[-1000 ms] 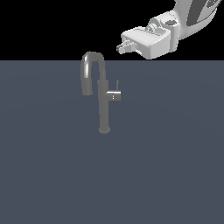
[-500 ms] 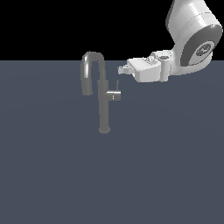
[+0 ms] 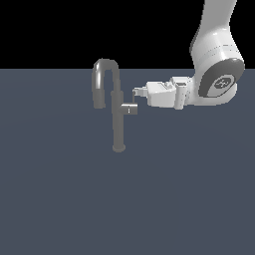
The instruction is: Turn on the faucet by rotating a designated handle.
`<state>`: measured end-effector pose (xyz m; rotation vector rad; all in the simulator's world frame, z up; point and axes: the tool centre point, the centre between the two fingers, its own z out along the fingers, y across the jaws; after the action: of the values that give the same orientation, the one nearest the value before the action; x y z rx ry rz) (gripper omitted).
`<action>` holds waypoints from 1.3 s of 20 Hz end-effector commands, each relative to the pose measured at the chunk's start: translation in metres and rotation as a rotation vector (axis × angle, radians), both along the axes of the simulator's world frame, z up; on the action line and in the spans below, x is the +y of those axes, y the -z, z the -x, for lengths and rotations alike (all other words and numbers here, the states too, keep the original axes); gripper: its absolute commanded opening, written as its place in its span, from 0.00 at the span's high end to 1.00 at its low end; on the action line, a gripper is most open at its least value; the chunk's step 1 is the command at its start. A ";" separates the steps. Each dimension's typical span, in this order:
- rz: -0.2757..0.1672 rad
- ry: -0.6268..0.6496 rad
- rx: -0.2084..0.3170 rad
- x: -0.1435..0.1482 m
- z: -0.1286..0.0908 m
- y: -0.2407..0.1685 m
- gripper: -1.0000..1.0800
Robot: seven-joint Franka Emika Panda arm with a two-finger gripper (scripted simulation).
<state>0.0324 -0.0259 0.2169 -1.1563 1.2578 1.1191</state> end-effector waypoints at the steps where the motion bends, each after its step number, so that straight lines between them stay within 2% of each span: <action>1: -0.014 0.014 0.011 0.001 -0.001 0.004 1.00; 8: -0.018 0.019 0.016 0.001 -0.001 0.005 1.00; 16: -0.019 0.019 0.015 0.005 0.020 -0.007 1.00; 18: -0.019 0.019 0.015 0.004 0.018 -0.006 1.00; 26: -0.019 0.019 0.015 0.007 0.044 -0.008 1.00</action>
<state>-0.0005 -0.0201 0.2264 -1.1248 1.2636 1.1085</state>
